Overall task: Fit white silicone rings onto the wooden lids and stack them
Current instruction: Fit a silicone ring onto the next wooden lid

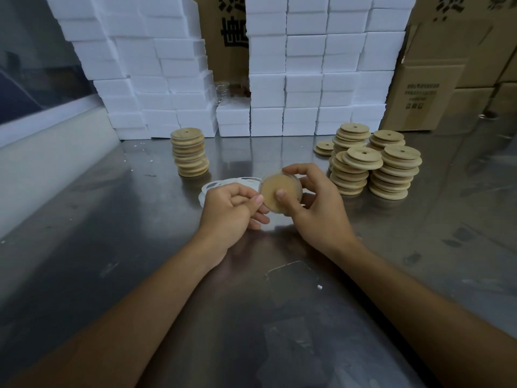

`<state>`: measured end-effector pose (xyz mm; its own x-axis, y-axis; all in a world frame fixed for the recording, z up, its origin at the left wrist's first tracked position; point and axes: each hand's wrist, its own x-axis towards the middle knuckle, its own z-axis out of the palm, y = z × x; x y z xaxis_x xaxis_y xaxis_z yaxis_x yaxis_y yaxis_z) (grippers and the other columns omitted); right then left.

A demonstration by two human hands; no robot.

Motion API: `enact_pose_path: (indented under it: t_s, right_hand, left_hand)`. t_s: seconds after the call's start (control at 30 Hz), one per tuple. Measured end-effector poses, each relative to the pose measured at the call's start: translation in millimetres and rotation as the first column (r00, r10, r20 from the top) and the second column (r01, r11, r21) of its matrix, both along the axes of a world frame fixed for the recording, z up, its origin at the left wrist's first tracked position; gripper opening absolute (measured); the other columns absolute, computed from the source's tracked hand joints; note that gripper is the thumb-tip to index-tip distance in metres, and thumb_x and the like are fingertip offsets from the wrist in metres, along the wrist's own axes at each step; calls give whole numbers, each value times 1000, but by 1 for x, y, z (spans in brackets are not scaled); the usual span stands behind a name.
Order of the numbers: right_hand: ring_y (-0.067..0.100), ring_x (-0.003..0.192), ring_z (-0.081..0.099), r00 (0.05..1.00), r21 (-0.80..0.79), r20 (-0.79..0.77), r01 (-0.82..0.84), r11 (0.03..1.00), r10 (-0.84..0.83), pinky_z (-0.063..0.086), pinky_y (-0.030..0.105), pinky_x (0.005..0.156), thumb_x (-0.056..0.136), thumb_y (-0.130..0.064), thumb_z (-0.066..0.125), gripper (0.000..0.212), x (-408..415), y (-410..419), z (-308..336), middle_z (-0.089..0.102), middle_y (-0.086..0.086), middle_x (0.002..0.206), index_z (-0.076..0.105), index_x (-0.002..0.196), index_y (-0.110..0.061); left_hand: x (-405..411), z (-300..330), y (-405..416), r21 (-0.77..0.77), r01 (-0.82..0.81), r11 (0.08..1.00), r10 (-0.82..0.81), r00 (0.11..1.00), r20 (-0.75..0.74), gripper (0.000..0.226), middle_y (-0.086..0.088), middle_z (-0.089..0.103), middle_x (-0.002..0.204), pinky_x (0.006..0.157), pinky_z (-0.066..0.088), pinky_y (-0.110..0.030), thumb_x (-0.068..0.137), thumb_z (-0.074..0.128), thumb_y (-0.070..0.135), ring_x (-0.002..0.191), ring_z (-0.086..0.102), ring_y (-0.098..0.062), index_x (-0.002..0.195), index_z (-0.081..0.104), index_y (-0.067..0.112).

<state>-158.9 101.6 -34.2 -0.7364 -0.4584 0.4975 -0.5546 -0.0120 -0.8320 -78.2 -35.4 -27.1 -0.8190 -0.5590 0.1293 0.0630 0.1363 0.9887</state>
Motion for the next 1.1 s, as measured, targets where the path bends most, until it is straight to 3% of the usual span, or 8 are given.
enact_pose_path:
  t_s: [0.1, 0.33, 0.53, 0.7, 0.87, 0.93, 1.0, 1.1]
  right_hand:
    - [15, 77, 68, 995, -28, 104, 2, 1000, 0, 55, 24, 53, 91, -22, 68, 31, 1, -2, -1, 66, -3, 97, 54, 119, -27]
    - [14, 72, 69, 979, 11, 191, 74, 997, -75, 51, 18, 50, 94, -25, 65, 19, -4, -1, -1, 65, 0, 93, 59, 112, -21]
    - [12, 68, 71, 981, 75, 168, 90, 993, -101, 59, 30, 63, 94, -23, 64, 4, -7, -2, -2, 68, -5, 90, 65, 97, -20]
    - [12, 64, 70, 981, 91, 156, 101, 991, -115, 53, 23, 55, 93, -20, 65, 6, -7, -3, -2, 69, -5, 86, 66, 87, -22]
    - [13, 63, 70, 983, 98, 146, 98, 990, -112, 52, 25, 57, 93, -19, 64, 5, -5, -3, -1, 69, -5, 85, 66, 88, -20]
    - [12, 63, 70, 983, 97, 140, 108, 989, -121, 54, 26, 59, 93, -19, 64, 5, -5, -3, 0, 69, -5, 85, 67, 88, -20]
    - [12, 66, 69, 983, 95, 92, 149, 984, -158, 56, 29, 64, 92, -19, 64, 5, -4, -2, 0, 69, -6, 82, 67, 88, -20]
    - [7, 73, 65, 967, 76, -94, 245, 967, -237, 55, 27, 67, 92, -19, 64, 3, -3, 1, 1, 67, -13, 83, 66, 90, -19]
  left_hand:
    - [1, 7, -7, 189, -37, 981, 44, 999, -31, 15, -6, 71, 63, 49, 53, -22, 94, 57, 1, 59, 71, -19, 81, 65, 2]
    - [2, 26, -58, 514, -167, 841, 280, 948, -151, 9, -11, 74, 73, 51, 53, -20, 92, 60, 7, 67, 74, -19, 95, 65, 0]
    - [5, 18, -82, 505, -347, 790, 431, 900, -56, 8, -6, 71, 62, 48, 53, -18, 94, 59, 7, 54, 70, -13, 87, 61, 3]
    - [3, 15, -95, 484, -450, 751, 429, 889, 161, 10, -7, 67, 84, 49, 56, -17, 99, 54, 10, 68, 68, -14, 108, 55, 5]
    - [1, 11, -100, 466, -476, 746, 433, 878, 204, 28, -8, 69, 90, 51, 57, -19, 102, 47, 10, 71, 69, -15, 127, 53, -1]
    - [1, 8, -100, 422, -516, 745, 479, 855, 199, 27, -8, 70, 90, 52, 58, -20, 100, 48, 8, 67, 70, -14, 124, 55, -1]
    - [1, 5, -96, 278, -584, 763, 553, 812, 189, 15, -8, 71, 84, 51, 56, -20, 94, 54, 5, 54, 67, -10, 104, 65, 4]
    - [4, -1, -89, -269, -597, 756, 638, 764, 95, 14, -4, 69, 76, 52, 47, -18, 86, 62, 10, 51, 59, -7, 86, 73, 19]
